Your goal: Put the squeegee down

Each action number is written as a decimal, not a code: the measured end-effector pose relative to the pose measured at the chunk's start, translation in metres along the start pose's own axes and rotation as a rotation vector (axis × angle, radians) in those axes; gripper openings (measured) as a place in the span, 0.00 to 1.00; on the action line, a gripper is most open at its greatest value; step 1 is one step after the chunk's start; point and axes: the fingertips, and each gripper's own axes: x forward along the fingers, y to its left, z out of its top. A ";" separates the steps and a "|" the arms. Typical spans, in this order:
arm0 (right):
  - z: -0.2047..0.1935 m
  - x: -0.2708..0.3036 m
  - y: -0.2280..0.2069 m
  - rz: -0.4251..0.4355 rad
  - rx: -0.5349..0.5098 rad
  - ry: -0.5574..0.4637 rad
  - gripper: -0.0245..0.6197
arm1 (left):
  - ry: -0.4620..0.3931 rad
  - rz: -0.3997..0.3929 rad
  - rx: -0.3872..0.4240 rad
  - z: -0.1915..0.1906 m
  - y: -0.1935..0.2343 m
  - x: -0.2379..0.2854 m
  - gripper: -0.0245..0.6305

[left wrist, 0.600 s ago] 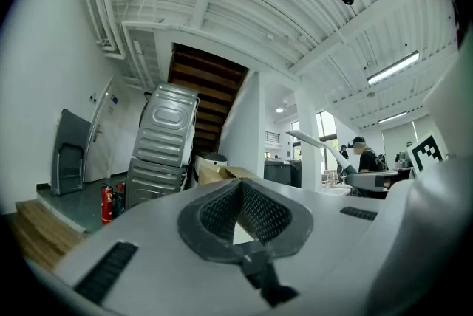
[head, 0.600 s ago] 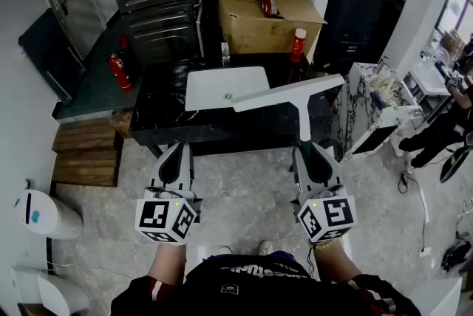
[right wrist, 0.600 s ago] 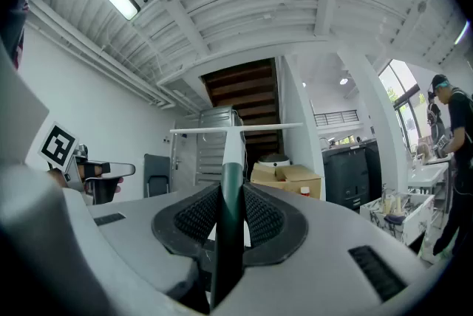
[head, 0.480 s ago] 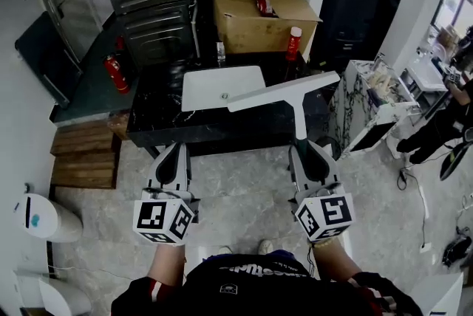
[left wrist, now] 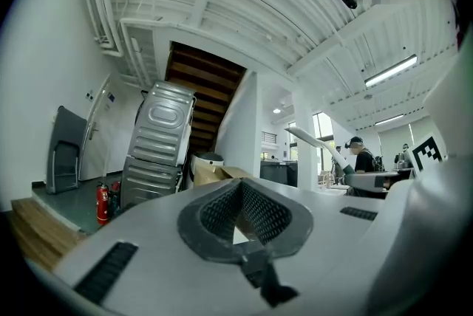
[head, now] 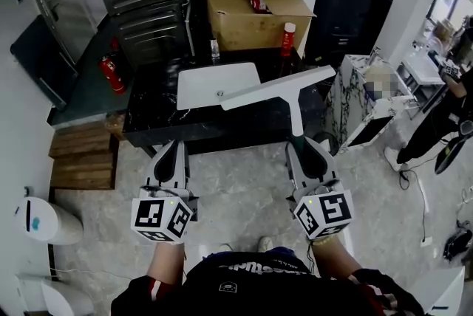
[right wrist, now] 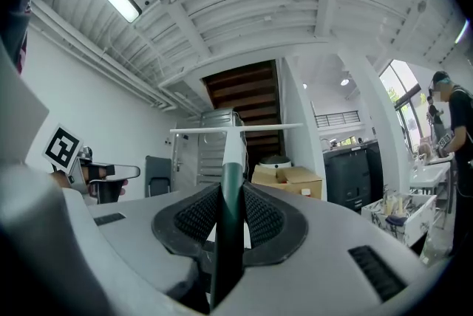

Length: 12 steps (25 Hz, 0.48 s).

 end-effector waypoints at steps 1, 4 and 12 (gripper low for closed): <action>0.000 -0.001 -0.001 0.003 0.010 -0.006 0.22 | 0.001 0.000 -0.001 -0.001 -0.001 0.000 0.06; -0.001 -0.002 -0.005 0.009 0.029 -0.006 0.22 | 0.007 0.005 -0.006 -0.003 -0.002 0.001 0.06; -0.005 -0.002 -0.031 0.012 0.019 0.010 0.22 | 0.003 0.021 -0.031 -0.008 -0.017 0.015 0.06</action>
